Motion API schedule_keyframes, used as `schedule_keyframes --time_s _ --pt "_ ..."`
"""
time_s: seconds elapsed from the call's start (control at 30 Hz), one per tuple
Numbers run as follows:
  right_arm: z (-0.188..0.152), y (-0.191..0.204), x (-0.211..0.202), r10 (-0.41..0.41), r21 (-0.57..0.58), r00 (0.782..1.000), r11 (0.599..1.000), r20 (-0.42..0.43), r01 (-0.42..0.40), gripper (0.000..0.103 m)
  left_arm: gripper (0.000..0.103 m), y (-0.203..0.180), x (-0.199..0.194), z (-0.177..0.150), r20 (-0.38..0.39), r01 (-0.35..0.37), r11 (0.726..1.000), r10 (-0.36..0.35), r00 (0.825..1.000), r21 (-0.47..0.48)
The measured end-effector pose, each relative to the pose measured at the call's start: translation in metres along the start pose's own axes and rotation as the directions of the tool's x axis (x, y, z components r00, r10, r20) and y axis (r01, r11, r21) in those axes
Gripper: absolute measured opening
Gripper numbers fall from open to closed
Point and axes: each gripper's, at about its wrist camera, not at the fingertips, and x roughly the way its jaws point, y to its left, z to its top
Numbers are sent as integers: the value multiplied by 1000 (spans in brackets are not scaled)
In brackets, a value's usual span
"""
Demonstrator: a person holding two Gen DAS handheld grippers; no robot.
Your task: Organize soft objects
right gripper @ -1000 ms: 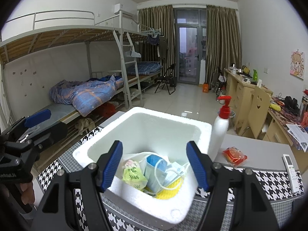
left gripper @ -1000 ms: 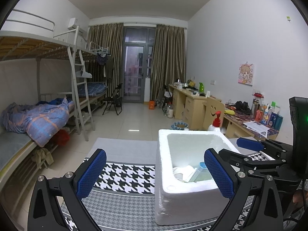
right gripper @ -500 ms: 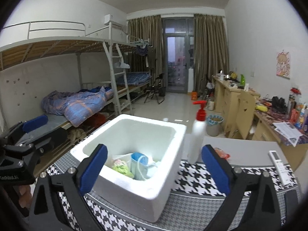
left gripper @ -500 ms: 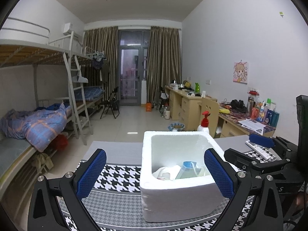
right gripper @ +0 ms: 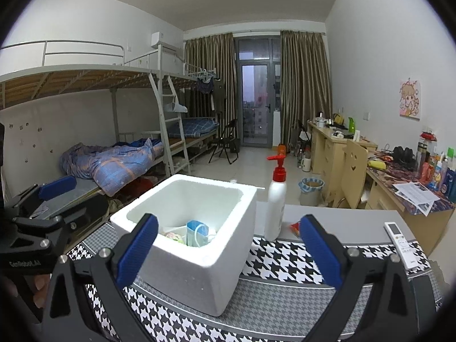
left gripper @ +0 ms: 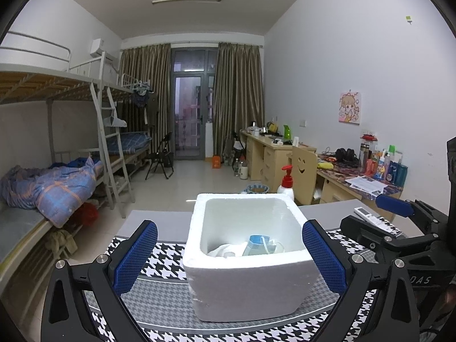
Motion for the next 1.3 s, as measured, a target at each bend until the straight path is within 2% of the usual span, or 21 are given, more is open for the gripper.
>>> schedule_keyframes --time_s 0.2,0.47,0.8,1.3 --pt "-9 0 -12 -7 -17 1000 1000 12 8 101 102 -7 -7 -2 19 -18 1000 18 1000 1" --pt "-20 -14 -28 -25 15 999 1000 42 24 101 102 -16 -18 -8 49 -40 999 40 998 4" --pt "-36 -26 -45 -51 36 997 998 66 48 101 102 -32 -24 -17 66 -28 998 25 997 47" --pt "-57 -33 -56 -38 61 996 998 79 33 102 102 -36 -33 -30 84 21 999 -24 996 37"
